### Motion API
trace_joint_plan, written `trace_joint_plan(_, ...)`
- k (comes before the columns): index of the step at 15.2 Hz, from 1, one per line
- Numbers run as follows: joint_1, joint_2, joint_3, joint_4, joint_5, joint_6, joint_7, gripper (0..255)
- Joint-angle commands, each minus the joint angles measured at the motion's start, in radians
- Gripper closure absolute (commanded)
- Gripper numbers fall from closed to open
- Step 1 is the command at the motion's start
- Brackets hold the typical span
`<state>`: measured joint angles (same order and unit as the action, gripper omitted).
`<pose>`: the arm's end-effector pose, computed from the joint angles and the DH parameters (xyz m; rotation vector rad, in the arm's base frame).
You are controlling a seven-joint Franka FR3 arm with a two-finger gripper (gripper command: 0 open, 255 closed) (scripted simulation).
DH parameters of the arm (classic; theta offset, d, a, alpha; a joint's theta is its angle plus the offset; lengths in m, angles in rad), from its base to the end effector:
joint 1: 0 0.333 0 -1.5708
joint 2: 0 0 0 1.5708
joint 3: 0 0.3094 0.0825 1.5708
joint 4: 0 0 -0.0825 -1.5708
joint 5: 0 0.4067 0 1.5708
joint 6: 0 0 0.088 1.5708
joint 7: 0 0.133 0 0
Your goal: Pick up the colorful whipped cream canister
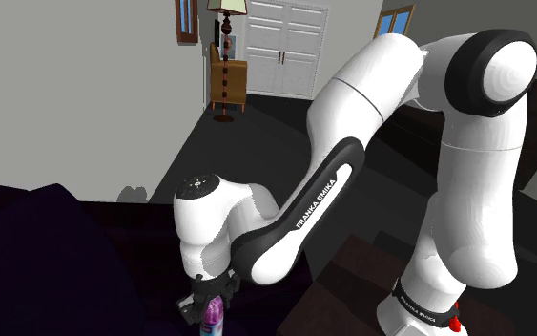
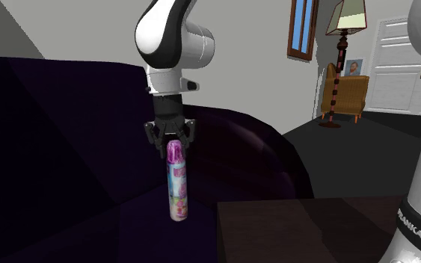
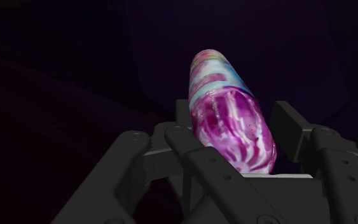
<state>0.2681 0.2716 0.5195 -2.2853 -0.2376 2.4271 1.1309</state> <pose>0.3711 0.3808 0.1912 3.0556 -0.2551 -0.0558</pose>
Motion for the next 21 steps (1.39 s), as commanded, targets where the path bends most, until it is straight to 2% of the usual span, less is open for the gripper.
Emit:
trace_joint_plan(1, 0.000, 0.001, 0.000, -0.001, 0.000, 0.000, 0.000, 255)
trace_joint_plan(6, -0.001, 0.000, 0.000, -0.002, 0.000, 0.001, -0.001, 255)
trace_joint_plan(21, -0.036, -0.172, 0.048, 0.032, 0.144, -0.175, -0.104, 255)
